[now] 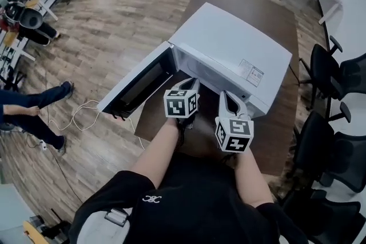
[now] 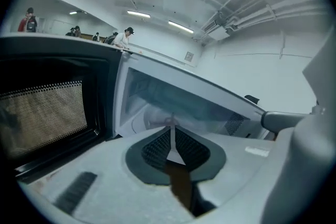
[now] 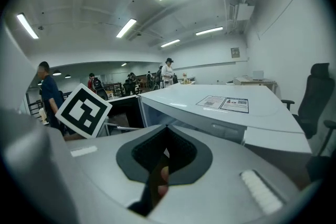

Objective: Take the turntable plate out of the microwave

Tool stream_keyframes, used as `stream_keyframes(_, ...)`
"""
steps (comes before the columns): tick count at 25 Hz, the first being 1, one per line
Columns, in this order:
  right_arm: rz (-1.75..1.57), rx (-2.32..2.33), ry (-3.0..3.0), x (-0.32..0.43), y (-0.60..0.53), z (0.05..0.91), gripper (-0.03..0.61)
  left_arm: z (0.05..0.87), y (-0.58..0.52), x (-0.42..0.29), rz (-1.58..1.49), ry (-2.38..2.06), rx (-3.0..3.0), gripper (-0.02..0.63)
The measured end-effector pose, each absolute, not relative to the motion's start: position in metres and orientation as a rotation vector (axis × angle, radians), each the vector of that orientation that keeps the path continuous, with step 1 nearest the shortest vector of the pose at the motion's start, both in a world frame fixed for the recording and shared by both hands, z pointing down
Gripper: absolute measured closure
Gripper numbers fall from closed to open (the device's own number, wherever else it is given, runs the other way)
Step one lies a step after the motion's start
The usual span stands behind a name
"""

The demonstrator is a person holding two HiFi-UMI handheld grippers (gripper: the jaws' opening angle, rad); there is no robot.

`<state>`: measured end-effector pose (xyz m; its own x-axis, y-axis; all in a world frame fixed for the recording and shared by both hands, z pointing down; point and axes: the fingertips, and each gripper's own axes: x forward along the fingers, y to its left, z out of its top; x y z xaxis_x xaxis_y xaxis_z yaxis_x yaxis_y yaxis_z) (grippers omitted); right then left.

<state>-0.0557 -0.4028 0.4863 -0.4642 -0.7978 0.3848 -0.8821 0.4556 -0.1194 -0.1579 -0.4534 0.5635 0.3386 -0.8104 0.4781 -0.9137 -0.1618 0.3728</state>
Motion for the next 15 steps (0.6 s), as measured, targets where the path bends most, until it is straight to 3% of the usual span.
stream_keyframes(15,0.469,1.657,-2.194,-0.044,-0.4,0.512,0.569,0.636,-0.509,-0.159,-0.259,-1.065,1.7,0.514)
